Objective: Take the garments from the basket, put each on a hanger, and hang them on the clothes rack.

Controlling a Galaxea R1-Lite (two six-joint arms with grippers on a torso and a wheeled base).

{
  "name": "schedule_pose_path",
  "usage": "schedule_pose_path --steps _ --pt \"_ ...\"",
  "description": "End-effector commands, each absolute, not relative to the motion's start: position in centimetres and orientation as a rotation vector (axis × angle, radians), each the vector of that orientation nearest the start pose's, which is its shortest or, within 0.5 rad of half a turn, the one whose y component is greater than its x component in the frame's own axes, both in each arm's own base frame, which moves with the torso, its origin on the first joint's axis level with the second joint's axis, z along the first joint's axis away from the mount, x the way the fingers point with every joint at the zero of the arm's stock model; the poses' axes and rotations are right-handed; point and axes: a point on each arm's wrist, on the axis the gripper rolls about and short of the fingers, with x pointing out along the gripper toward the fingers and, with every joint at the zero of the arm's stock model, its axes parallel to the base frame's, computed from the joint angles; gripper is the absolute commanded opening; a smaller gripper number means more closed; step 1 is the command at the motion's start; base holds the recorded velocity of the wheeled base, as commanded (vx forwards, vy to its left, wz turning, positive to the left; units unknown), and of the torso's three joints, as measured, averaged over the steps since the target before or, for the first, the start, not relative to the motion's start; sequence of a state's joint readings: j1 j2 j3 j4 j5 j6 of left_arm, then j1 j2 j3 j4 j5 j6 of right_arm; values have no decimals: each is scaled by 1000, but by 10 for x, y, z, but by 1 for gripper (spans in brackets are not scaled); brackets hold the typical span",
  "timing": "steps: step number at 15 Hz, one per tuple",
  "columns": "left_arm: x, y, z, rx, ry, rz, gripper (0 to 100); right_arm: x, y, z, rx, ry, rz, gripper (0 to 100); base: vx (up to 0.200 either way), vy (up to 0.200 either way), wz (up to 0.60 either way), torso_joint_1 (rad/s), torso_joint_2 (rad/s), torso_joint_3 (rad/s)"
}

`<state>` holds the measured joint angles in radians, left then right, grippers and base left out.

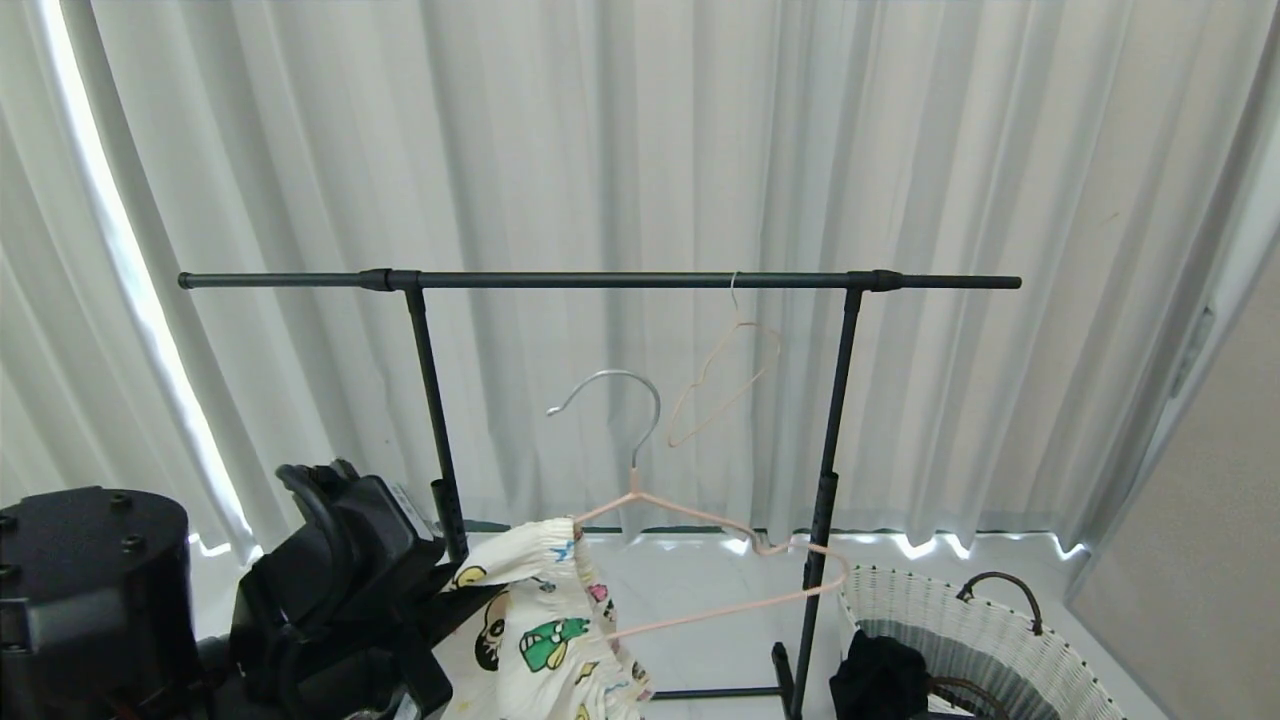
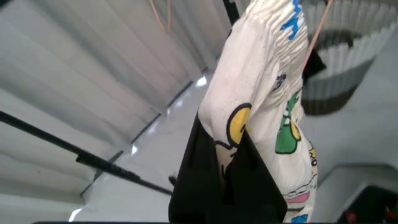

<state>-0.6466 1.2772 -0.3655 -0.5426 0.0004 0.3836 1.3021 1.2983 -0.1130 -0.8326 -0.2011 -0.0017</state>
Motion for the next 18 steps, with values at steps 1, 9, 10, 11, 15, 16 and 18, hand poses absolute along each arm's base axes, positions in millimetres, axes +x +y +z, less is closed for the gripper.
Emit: schedule_pose_path --steps 1,9,10,11,15,16,18 --pt "142 -106 165 475 198 -688 0 62 153 116 -193 353 985 100 0 0 0 0 0 0" --pt "150 -118 198 448 76 -694 0 130 230 123 173 491 762 100 0 0 0 0 0 0" --pt "150 -118 199 446 70 -694 0 137 237 119 186 499 732 100 0 0 0 0 0 0" --pt "149 -118 200 445 67 -695 0 141 242 117 191 499 714 100 0 0 0 0 0 0" --pt "149 -120 202 442 60 -703 0 159 254 117 225 486 676 100 0 0 0 0 0 0" --pt "149 -121 203 441 54 -707 0 159 257 113 214 494 680 100 0 0 0 0 0 0" --pt "150 -122 204 437 54 -706 0 150 264 109 178 505 716 100 0 0 0 0 0 0"
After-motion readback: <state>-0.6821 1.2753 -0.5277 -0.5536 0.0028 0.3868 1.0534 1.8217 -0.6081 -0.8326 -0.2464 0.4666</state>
